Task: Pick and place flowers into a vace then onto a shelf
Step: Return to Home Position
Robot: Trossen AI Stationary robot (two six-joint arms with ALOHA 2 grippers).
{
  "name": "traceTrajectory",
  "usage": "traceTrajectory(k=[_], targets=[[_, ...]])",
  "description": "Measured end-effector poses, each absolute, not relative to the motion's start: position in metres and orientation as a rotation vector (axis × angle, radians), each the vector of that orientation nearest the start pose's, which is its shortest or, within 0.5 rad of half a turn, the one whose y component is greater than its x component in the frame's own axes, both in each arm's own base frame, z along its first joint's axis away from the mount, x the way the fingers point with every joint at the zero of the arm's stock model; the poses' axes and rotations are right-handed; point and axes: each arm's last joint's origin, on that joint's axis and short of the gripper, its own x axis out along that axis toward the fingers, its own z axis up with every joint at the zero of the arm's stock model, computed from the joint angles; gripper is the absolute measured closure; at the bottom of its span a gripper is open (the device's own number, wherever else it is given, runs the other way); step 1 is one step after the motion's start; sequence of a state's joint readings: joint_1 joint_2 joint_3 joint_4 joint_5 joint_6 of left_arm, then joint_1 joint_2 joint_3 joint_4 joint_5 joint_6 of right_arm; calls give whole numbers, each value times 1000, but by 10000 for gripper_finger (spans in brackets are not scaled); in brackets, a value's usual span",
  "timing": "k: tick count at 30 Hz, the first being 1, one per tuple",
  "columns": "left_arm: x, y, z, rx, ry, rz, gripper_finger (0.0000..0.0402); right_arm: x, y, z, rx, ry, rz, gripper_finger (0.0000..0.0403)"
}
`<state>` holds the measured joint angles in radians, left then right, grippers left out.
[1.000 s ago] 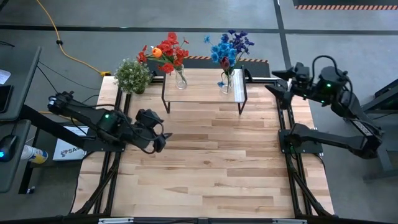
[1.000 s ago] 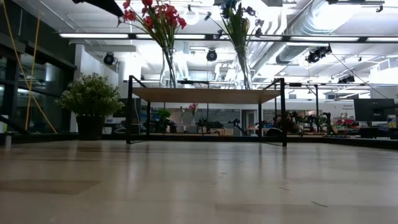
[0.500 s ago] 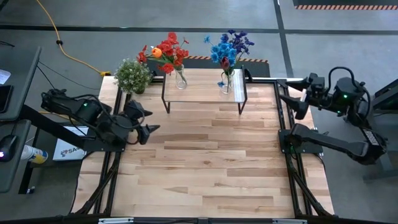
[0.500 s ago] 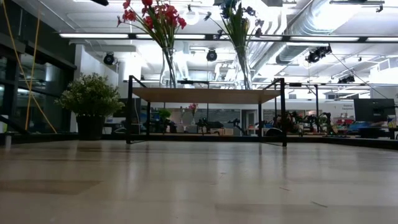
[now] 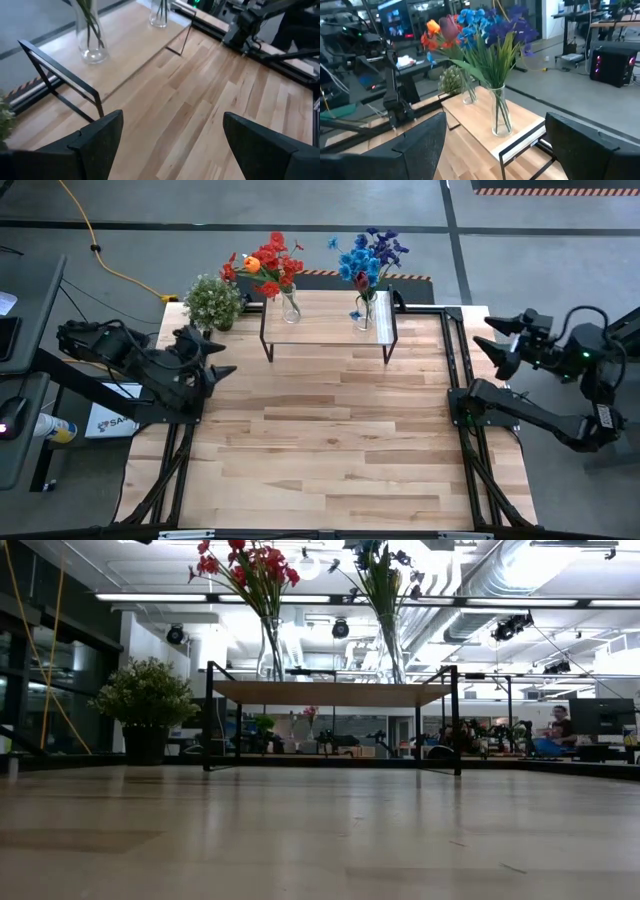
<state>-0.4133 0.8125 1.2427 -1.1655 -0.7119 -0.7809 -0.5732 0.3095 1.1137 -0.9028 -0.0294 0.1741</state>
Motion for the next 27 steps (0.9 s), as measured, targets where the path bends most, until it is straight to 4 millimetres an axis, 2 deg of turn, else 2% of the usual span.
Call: traceTrajectory(k=[11,19,22,27], targets=[[63,-6,399,-345,371,488,25,-41,27,378,235,-32,-556,75],[35,6,397,-368,335,477,25,-52,32,372,246,-52,-599,75],[26,10,388,-380,320,473,25,-52,32,371,259,-47,-600,75],[17,14,360,-427,269,466,25,-52,32,368,279,-18,-607,75]])
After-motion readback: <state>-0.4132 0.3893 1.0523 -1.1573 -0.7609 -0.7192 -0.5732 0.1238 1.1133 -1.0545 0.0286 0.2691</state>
